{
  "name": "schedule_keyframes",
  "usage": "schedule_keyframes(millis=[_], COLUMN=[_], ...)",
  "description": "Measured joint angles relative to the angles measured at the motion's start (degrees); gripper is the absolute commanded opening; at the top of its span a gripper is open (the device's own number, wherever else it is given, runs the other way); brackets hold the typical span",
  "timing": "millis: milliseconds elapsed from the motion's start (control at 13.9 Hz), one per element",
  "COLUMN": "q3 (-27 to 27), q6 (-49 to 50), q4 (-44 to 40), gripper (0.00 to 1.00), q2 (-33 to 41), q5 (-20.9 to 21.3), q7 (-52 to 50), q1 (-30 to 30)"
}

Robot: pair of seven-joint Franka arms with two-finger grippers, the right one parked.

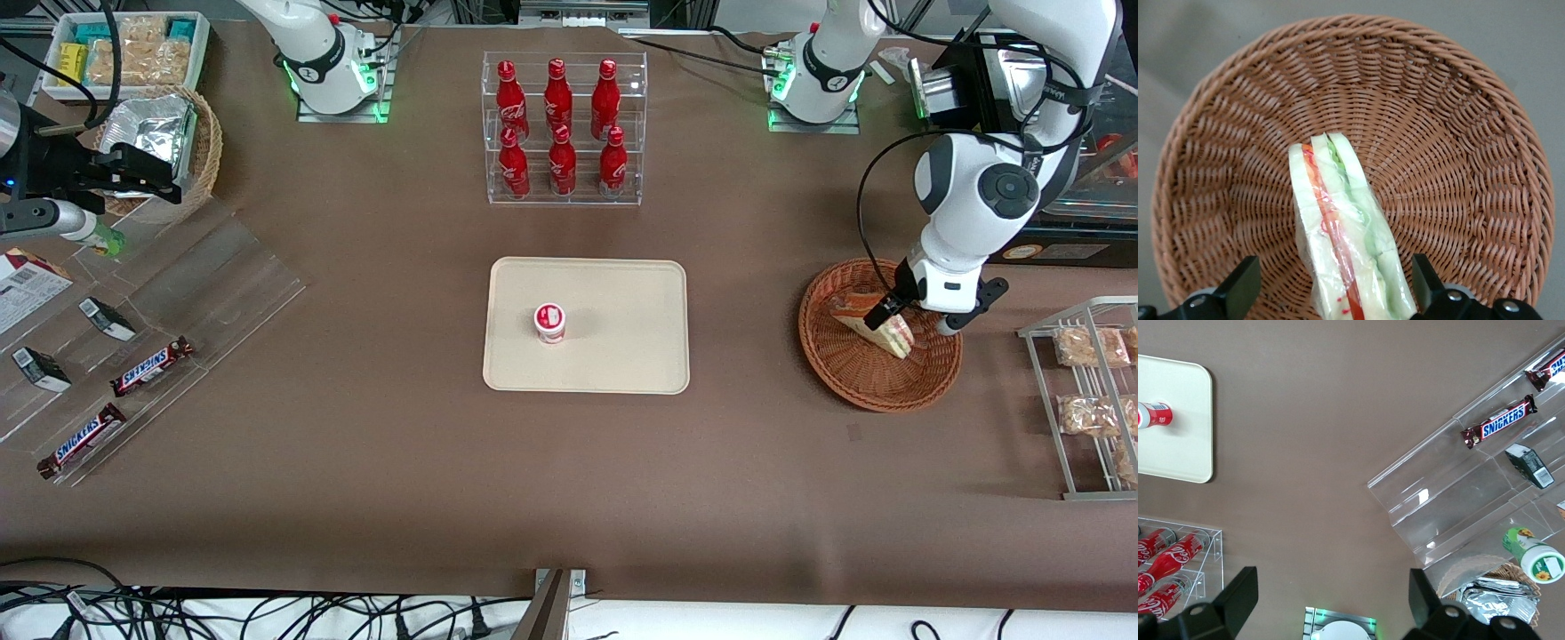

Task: Place sandwich from basket to tray
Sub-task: 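Lower the left gripper and close it on the wrapped sandwich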

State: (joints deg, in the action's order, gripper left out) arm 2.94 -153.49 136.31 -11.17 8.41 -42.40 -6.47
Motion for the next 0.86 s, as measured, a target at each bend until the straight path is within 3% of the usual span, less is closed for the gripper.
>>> schedule_keyframes(millis=[144, 216, 288, 360, 649, 865], q3=[0.0, 0.0, 0.1, 0.1, 0.1, 0.6], q6=[-1.1, -1.6, -2.1, -2.4, -2.9, -1.9], q4=[0.1, 0.1, 0.1, 0.1, 0.1, -0.9], gripper=[1.0, 0.64, 0.19, 0.0, 0.0, 0.0], q2=[-1.2, -1.8, -2.3, -2.6, -2.7, -2.6], q5=[0.0, 0.2, 0.7, 1.5, 5.2, 5.3], q7=[-1.0, -1.7, -2.7, -3.8, -6.3, -6.3], q1=[0.0, 0.0, 0.0, 0.0, 0.0, 0.0])
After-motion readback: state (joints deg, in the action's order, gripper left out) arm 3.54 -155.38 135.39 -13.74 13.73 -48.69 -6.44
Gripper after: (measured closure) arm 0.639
